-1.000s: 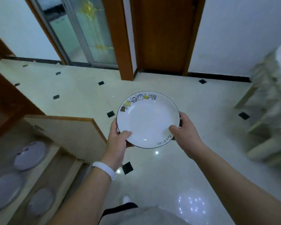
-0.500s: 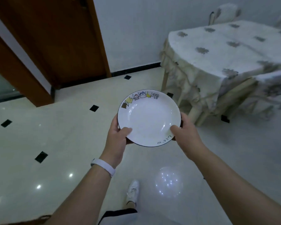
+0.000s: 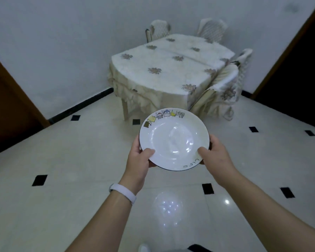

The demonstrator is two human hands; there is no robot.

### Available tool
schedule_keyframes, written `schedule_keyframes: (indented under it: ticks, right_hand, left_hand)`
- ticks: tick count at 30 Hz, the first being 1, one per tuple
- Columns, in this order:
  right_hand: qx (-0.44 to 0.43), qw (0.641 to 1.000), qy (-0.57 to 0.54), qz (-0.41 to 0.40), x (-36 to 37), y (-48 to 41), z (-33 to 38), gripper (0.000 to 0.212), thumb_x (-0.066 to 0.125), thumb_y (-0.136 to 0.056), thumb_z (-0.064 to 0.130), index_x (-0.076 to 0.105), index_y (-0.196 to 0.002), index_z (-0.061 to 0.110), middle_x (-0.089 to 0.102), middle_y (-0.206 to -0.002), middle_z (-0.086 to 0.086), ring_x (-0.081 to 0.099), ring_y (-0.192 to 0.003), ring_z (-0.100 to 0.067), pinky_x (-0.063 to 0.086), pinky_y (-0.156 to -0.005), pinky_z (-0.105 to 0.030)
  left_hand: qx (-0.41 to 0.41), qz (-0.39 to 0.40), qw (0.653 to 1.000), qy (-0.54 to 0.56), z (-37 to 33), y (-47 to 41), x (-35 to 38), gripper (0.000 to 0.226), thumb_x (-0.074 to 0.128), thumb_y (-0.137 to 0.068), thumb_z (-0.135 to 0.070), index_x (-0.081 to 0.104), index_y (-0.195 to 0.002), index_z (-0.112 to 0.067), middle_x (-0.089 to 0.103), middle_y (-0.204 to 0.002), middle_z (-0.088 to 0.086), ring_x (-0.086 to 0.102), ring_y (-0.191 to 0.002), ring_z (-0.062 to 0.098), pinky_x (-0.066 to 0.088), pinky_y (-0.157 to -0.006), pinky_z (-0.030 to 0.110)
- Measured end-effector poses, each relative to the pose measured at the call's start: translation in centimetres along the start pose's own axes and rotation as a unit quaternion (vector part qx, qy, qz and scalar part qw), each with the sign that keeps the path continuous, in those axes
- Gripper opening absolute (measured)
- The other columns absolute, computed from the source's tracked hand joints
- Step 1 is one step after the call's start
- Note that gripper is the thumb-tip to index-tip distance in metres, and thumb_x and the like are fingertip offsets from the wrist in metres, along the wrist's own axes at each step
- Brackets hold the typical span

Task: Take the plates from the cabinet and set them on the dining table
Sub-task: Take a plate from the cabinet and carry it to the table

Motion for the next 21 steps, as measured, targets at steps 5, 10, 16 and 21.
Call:
schedule_keyframes:
  ticks: [5,10,16,21]
  right_hand:
    - [0.020,0.996,0.002,-0.084,-4.2,-1.5,-0.8,0.042,0.050,-0.080,0.003,0.058,-0.116,0.023,0.066,-0.104,-0.003,0.064,-0.084,-0.022,0.056,-0.056,-0.030]
    - [0.031,0.993,-0.017,-0.112,-6.7,-3.9,-2.3,0.047,0.049,-0.083,0.001,0.056,-0.120,0.029,0.064,-0.101,0.001,0.061,-0.080,-0.019,0.049,-0.053,-0.025]
    - [0.033,0.991,-0.038,-0.123,-9.7,-9.3,-3.3,0.040,0.050,-0.083,0.001,0.058,-0.112,0.026,0.062,-0.091,0.002,0.057,-0.073,-0.017,0.048,-0.051,-0.025]
    - [0.033,0.988,-0.062,-0.135,-15.3,-15.3,-3.1,0.038,0.050,-0.084,0.002,0.058,-0.111,0.028,0.062,-0.091,0.003,0.057,-0.076,-0.017,0.048,-0.053,-0.027]
  left_hand:
    - [-0.026,0.075,0.997,-0.023,0.4,-3.6,4.6,0.059,0.052,-0.074,-0.008,0.055,-0.126,-0.035,0.068,-0.116,-0.002,0.066,-0.097,0.023,0.059,-0.074,0.049]
    - [-0.044,0.101,0.992,-0.065,1.1,-6.7,7.9,0.057,0.047,-0.086,0.003,0.054,-0.127,-0.037,0.069,-0.113,-0.006,0.065,-0.099,0.025,0.057,-0.079,0.053]
    - [-0.051,0.098,0.990,-0.084,1.8,-11.6,12.4,0.058,0.044,-0.087,0.004,0.055,-0.125,-0.038,0.070,-0.112,-0.005,0.066,-0.096,0.024,0.059,-0.073,0.047]
    - [-0.047,0.114,0.987,-0.107,2.6,-16.7,19.7,0.058,0.047,-0.082,-0.002,0.054,-0.129,-0.035,0.067,-0.120,-0.001,0.065,-0.102,0.030,0.057,-0.078,0.056]
Point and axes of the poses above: each hand's wrist, its own y-axis away from the middle knuckle, its own x-axis out of the palm, z = x × y, the point moved 3 cm from there along -y, towards the middle knuckle
